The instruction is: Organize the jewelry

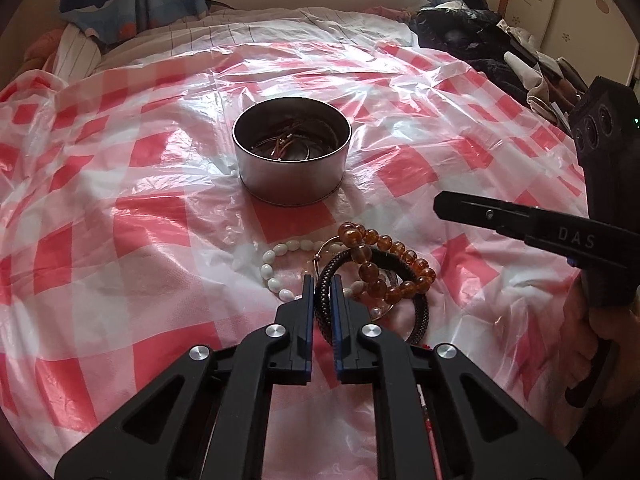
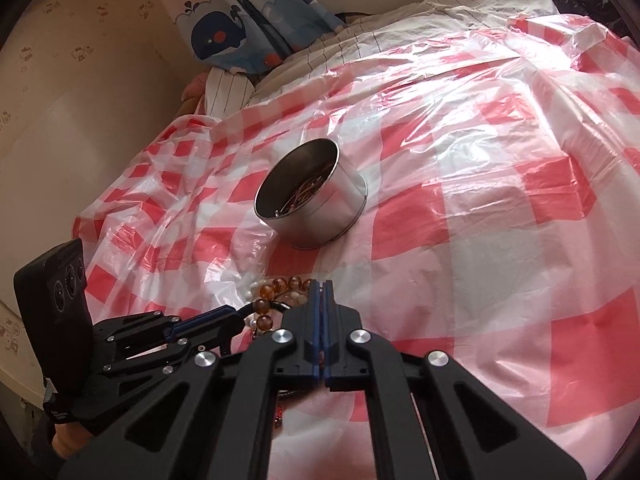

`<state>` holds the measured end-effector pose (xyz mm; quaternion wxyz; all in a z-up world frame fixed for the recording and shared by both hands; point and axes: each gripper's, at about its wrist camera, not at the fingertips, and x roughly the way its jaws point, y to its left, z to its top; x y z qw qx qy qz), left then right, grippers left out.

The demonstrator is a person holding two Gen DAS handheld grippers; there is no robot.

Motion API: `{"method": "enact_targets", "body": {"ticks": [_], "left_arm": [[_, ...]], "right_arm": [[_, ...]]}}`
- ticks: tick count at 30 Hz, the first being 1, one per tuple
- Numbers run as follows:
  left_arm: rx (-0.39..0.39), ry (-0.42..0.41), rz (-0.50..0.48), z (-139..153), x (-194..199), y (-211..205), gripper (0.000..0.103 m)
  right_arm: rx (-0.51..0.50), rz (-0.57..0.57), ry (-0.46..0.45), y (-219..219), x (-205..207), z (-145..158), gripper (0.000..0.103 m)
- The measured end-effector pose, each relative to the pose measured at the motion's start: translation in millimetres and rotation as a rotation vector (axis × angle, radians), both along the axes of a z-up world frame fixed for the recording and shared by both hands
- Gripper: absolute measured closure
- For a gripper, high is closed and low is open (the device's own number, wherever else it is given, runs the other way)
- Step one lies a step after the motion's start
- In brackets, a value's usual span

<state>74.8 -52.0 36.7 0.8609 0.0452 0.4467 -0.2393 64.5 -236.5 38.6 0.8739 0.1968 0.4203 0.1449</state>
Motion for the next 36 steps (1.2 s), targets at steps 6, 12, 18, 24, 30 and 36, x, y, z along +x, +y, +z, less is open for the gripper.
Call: {"method": "enact_targets", "body": {"ticks": [6, 12, 18, 24, 30, 36], "left_arm": [[0.016, 0.013, 0.029, 5, -9, 30, 0.096], [0.088, 0.037, 0.027, -5, -14, 35, 0.096], [0.109, 0.044, 0.028, -12, -16, 32, 0.095], [0.125, 0.051, 0.026, -16, -13, 28, 0.094], [0.134, 0.057, 0.025, -19, -12, 26, 0.093], [0.135, 0.054, 0.024, -18, -13, 26, 0.084]], "right_arm": [[-0.01, 0.022, 0.046, -8, -5, -5, 0.101], [-0.017, 0.075, 0.021, 18, -7, -3, 0.041], [-0.243, 0.156, 0.018, 64, -4, -13, 0.051], [-0.337, 0.205, 0.065, 73, -8, -24, 0.073], [-0.372, 0.156, 0.077, 53, -13, -22, 0.077], [-0.433, 0.068, 0.088, 27, -17, -19, 0.077]]}}
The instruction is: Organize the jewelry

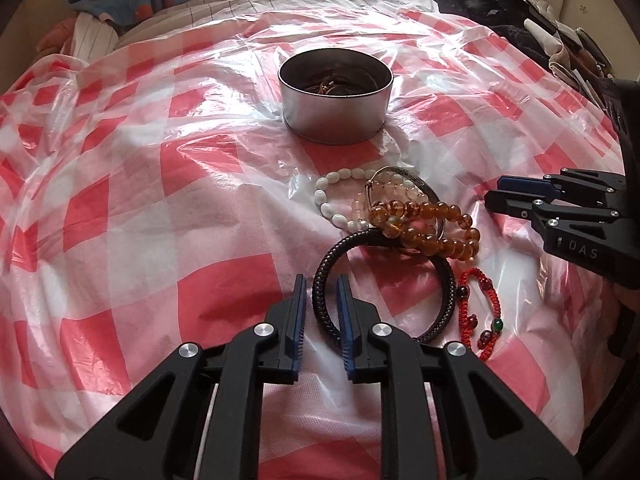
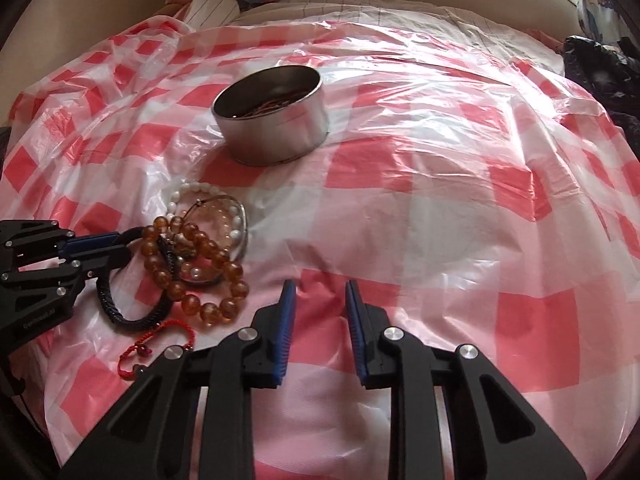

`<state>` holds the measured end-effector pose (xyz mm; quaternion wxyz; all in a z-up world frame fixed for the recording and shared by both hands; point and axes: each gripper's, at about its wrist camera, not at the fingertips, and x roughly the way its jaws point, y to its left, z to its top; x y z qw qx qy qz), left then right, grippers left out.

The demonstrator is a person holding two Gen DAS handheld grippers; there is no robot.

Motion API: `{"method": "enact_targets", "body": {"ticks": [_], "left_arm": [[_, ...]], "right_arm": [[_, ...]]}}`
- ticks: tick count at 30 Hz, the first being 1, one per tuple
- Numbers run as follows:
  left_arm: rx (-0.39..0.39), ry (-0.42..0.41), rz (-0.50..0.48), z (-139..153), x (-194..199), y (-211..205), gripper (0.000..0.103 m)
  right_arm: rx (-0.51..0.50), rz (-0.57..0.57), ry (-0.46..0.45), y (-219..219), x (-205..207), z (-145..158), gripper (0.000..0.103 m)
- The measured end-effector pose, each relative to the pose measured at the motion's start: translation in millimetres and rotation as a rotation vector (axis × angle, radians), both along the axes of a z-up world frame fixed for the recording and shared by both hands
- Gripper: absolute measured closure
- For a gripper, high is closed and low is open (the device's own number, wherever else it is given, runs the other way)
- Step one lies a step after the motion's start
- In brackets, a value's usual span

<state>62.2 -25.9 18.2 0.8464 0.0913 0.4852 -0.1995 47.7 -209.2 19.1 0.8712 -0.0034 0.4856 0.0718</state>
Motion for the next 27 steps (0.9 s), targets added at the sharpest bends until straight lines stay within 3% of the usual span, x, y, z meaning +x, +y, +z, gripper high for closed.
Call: {"method": "enact_targets", "body": {"ticks": [2, 4, 8, 11, 12, 13, 14, 17, 20, 23, 25, 26, 27], "left_arm": [[-0.005, -0.022, 0.003, 2, -1, 0, 0.074], [-0.002, -0.031, 0.001, 2, 0, -1, 0.068], [0.031, -0.037, -0.017, -4, 0, -7, 0.063], [0.044, -0.04, -0.024, -5, 0, -8, 0.063], [0.043, -0.039, -0.025, -5, 0, -9, 0.063], [0.041, -0.037, -0.024, -5, 1, -8, 0.062], [0.04, -0.035, -0.022, -5, 1, -8, 0.062], [0.041, -0.04, -0.023, -5, 1, -9, 0.06], [0.028, -0.058, -0.023, -4, 2, -9, 0.057], [0.032, -0.067, -0.03, -6, 3, -12, 0.056], [0.059, -0.067, -0.043, -9, 2, -15, 0.059], [0.068, -0.064, -0.05, -9, 1, -16, 0.074], [0.075, -0.063, -0.056, -7, 1, -17, 0.087]], "right_arm": [[0.078, 0.029, -0.022, 1, -2, 5, 0.074], [0.132, 0.065, -0.043, 8, -3, 9, 0.054], [0.139, 0.082, 0.019, 21, 7, -6, 0.054], [0.091, 0.097, 0.034, 24, 8, -8, 0.07], [0.05, 0.1, 0.027, 25, 6, -6, 0.084], [-0.031, 0.09, 0.006, 27, 4, -5, 0.086], [-0.089, 0.067, -0.01, 24, 3, -4, 0.086], [-0.075, -0.006, -0.017, 3, 4, -1, 0.087], [-0.016, 0.026, -0.039, 4, 1, 3, 0.086], [0.011, 0.045, -0.017, 11, 6, -4, 0.079], [-0.024, 0.059, -0.005, 17, 9, -7, 0.079], [-0.014, 0.072, 0.006, 19, 9, -8, 0.08], [0.014, 0.091, 0.027, 20, 8, -10, 0.097]]}}
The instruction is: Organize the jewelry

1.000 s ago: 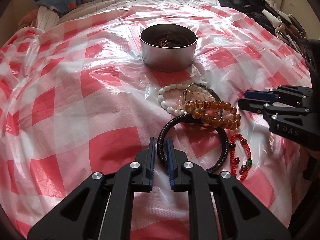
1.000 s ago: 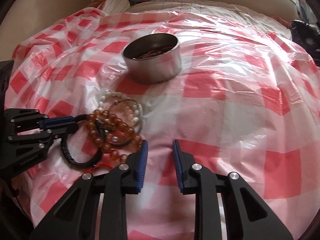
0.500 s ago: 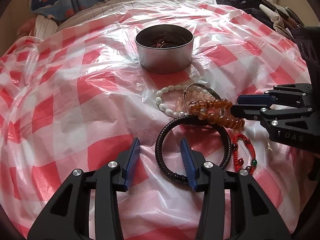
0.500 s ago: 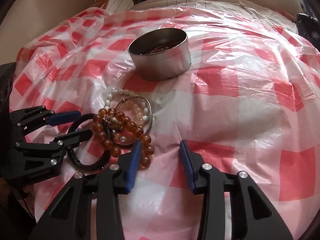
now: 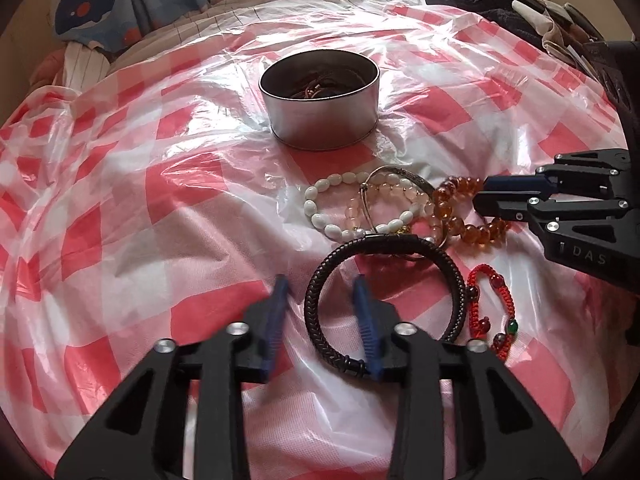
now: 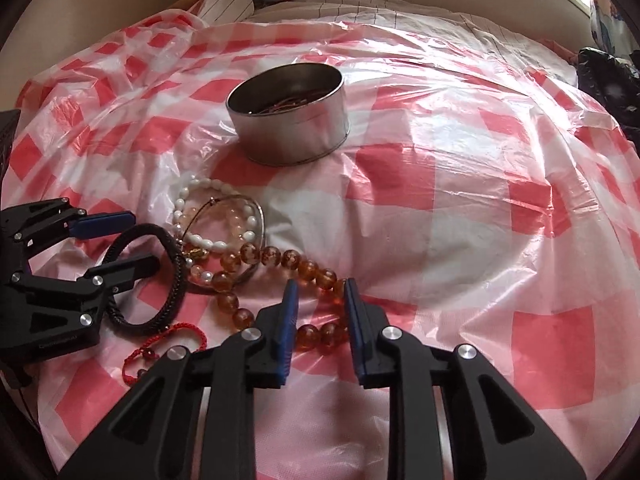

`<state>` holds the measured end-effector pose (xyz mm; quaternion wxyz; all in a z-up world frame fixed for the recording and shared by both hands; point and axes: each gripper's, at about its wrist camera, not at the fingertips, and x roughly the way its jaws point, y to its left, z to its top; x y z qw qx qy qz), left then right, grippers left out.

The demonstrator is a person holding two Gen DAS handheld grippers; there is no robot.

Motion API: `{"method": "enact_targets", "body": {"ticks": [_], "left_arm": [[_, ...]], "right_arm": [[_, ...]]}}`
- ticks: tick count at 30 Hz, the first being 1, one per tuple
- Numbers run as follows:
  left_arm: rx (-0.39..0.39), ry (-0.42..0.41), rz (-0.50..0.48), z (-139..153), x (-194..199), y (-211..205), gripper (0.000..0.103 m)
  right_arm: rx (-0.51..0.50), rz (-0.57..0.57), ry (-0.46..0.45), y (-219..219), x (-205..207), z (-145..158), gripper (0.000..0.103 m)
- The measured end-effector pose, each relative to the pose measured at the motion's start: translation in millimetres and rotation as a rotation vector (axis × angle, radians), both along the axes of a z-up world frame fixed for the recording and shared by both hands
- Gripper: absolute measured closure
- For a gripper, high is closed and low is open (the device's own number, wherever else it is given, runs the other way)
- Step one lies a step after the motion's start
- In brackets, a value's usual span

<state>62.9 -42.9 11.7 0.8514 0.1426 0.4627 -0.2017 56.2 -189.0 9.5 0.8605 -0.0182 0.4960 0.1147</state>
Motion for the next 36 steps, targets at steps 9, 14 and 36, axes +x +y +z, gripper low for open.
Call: {"method": "enact_targets", "body": {"ticks": [9, 14, 36], "left_arm": [[-0.163, -0.048, 0.042, 36, -3, 21, 0.096], [-0.157, -0.023, 0.055, 29, 4, 22, 0.095], [-0.308, -0.069, 0.147, 51, 24, 22, 0.095]], "right_arm": [[0.121, -0.017, -0.13, -7, -11, 30, 0.103], [0.073, -0.043, -0.139, -8, -5, 31, 0.045], [0.224, -0.046, -0.259, -13, -5, 66, 0.091]]}}
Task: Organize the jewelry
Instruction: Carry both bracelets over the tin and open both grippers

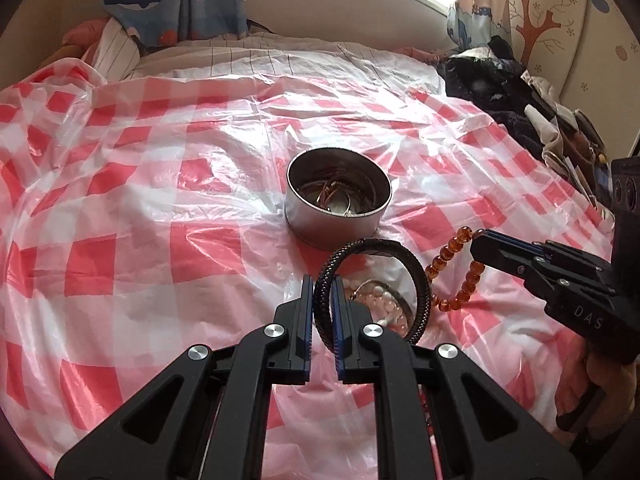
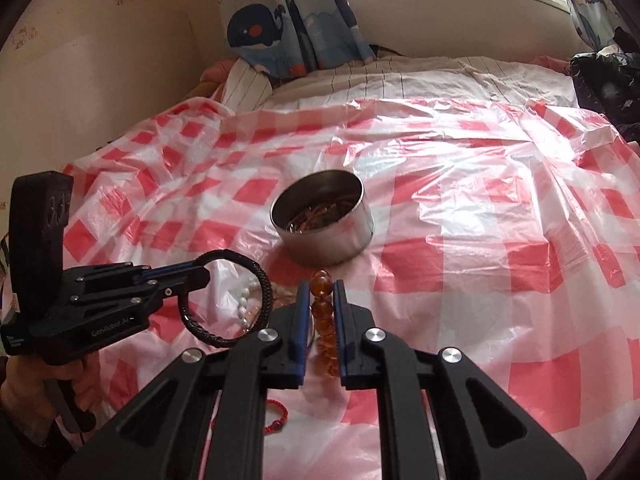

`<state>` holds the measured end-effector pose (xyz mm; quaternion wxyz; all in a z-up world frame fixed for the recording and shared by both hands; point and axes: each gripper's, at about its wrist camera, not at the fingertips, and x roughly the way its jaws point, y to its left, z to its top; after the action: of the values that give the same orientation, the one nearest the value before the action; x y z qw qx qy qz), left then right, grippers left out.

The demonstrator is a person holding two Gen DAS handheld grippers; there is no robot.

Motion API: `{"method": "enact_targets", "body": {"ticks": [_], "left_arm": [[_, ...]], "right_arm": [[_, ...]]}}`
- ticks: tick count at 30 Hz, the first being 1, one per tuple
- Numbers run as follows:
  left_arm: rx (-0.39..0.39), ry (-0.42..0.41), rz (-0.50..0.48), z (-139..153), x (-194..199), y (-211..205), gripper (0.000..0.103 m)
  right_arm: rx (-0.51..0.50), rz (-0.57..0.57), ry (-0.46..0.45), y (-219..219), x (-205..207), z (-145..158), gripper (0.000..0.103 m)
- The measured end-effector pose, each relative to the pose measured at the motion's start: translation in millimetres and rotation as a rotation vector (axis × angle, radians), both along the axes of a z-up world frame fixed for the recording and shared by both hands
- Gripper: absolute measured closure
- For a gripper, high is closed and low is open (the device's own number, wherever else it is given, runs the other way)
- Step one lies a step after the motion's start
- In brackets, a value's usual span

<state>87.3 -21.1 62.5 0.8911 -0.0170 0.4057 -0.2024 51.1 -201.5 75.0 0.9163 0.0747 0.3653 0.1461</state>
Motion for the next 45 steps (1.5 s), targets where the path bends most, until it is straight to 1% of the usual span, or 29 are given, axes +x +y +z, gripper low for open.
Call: {"method": "enact_targets", "body": {"ticks": [5, 7, 11, 15, 17, 19, 22, 23, 24, 25, 26, 27, 28, 29, 33, 37, 42, 45], "left_arm": [[-0.035, -0.029, 0.03, 16, 13, -6, 0.095], [-0.035, -0.04, 0.034, 21, 18, -10, 0.095], [-0.038, -0.048, 0.051, 25, 31, -13, 0.095], [-0.04, -0.044, 0.066, 22, 41, -15, 0.095], [-0.049, -0.049, 0.076, 21, 47, -17, 0.095], [-0.052, -0.072, 0.088, 24, 53, -20, 0.095], [-0.102, -0.08, 0.096, 24, 70, -23, 0.095], [-0.106, -0.072, 0.091, 22, 77, -25, 0.095], [-0.101, -0.054, 0.088, 18, 84, -28, 0.091], [-0.095, -0.028, 0.084, 13, 91, -31, 0.086], [-0.081, -0.003, 0.088, 7, 95, -32, 0.072], [-0.054, 0.016, 0.099, 2, 98, -32, 0.068], [-0.063, 0.023, 0.105, -2, 98, -30, 0.068], [-0.068, 0.03, 0.115, -4, 97, -26, 0.067], [-0.065, 0.031, 0.138, -1, 87, -14, 0.067], [-0.032, 0.028, 0.125, 6, 63, -5, 0.065], [0.028, 0.044, 0.042, -1, 26, -10, 0.065], [0.069, 0.075, -0.012, -12, 12, -21, 0.065]], "right_arm": [[0.047, 0.017, -0.032, 6, 16, 18, 0.091], [0.056, 0.025, -0.04, 8, 25, 23, 0.091], [0.081, 0.031, -0.051, 8, 36, 23, 0.091], [0.105, 0.044, -0.064, 10, 43, 22, 0.091], [0.113, 0.057, -0.091, 14, 48, 26, 0.091], [0.113, 0.068, -0.13, 18, 53, 32, 0.091], [0.122, 0.069, -0.183, 22, 67, 40, 0.09], [0.12, 0.067, -0.191, 22, 73, 40, 0.09], [0.108, 0.065, -0.176, 23, 82, 37, 0.09], [0.086, 0.06, -0.131, 24, 93, 31, 0.09], [0.072, 0.057, -0.079, 24, 103, 23, 0.085], [0.079, 0.037, -0.039, 20, 110, 14, 0.068], [0.08, 0.015, -0.018, 15, 112, 8, 0.056], [0.091, 0.004, 0.001, 10, 112, 4, 0.056], [0.102, -0.015, -0.004, 0, 98, 10, 0.056], [0.1, -0.022, 0.075, -7, 66, -2, 0.056], [0.061, 0.019, 0.156, -3, 12, -27, 0.057], [0.065, 0.062, 0.21, 5, -1, -40, 0.058]]}}
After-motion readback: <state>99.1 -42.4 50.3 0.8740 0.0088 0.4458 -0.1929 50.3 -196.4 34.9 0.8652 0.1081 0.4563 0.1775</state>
